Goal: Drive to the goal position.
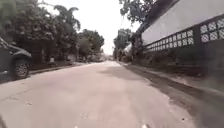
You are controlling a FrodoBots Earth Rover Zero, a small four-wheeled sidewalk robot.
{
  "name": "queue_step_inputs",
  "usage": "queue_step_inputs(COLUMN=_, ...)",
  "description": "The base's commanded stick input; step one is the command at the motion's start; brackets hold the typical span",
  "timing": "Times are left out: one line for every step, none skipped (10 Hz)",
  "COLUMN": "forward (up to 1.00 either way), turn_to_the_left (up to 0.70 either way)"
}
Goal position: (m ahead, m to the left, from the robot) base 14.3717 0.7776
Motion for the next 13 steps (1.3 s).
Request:
queue_step_inputs(forward=0.7, turn_to_the_left=0.0)
queue_step_inputs(forward=0.7, turn_to_the_left=0.0)
queue_step_inputs(forward=0.7, turn_to_the_left=0.0)
queue_step_inputs(forward=0.7, turn_to_the_left=0.0)
queue_step_inputs(forward=0.7, turn_to_the_left=0.0)
queue_step_inputs(forward=0.7, turn_to_the_left=0.0)
queue_step_inputs(forward=0.7, turn_to_the_left=0.0)
queue_step_inputs(forward=0.7, turn_to_the_left=0.0)
queue_step_inputs(forward=0.7, turn_to_the_left=0.0)
queue_step_inputs(forward=0.7, turn_to_the_left=0.0)
queue_step_inputs(forward=0.7, turn_to_the_left=0.0)
queue_step_inputs(forward=0.7, turn_to_the_left=0.0)
queue_step_inputs(forward=0.7, turn_to_the_left=0.0)
